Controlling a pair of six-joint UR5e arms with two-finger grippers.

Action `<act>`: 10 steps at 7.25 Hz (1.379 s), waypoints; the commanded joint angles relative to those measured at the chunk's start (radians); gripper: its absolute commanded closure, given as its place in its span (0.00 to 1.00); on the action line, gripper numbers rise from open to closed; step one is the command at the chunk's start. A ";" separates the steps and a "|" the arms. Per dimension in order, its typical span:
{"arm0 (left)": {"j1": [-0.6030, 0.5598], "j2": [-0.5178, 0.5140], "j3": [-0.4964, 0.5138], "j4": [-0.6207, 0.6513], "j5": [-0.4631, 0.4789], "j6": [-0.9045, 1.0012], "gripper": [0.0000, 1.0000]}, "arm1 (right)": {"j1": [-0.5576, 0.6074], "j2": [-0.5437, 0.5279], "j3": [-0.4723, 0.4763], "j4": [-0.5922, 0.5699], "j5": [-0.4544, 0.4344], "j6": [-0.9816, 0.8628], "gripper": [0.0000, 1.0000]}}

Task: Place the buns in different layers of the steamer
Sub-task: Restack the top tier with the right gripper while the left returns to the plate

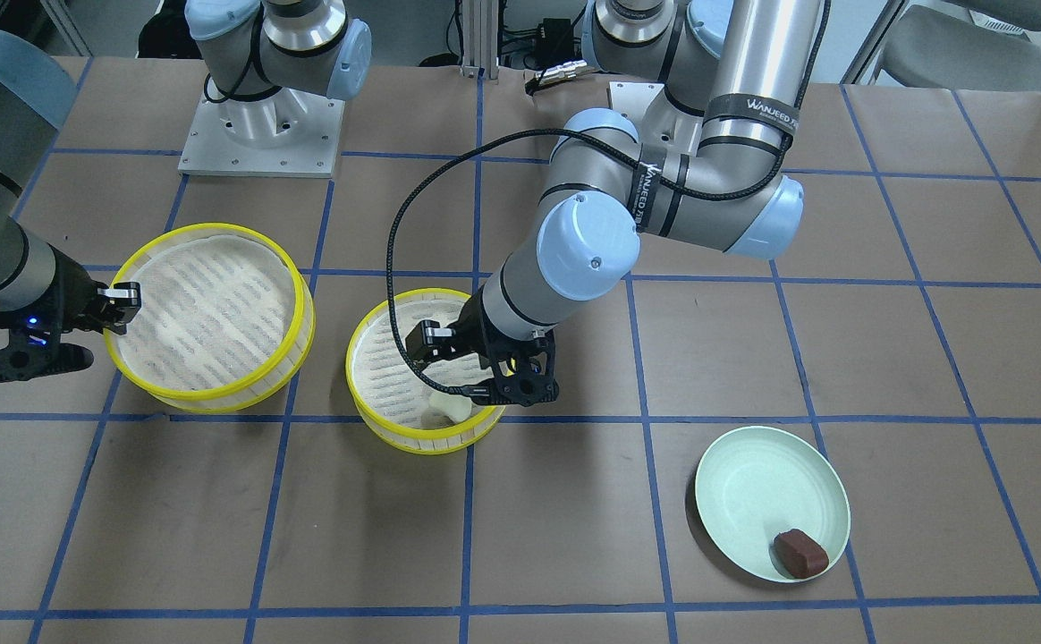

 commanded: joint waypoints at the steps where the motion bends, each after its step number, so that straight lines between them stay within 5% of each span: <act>1: 0.133 0.019 0.041 -0.006 0.163 0.213 0.00 | 0.098 -0.004 0.001 0.002 0.003 0.144 1.00; 3: 0.244 0.009 0.041 0.003 0.312 0.477 0.00 | 0.249 -0.004 -0.001 -0.014 0.039 0.325 1.00; 5: 0.378 -0.005 0.043 0.046 0.322 0.522 0.00 | 0.399 0.014 0.001 -0.032 0.125 0.579 1.00; 10: 0.497 -0.173 0.044 0.331 0.318 0.476 0.02 | 0.452 0.075 0.017 -0.150 0.049 0.581 1.00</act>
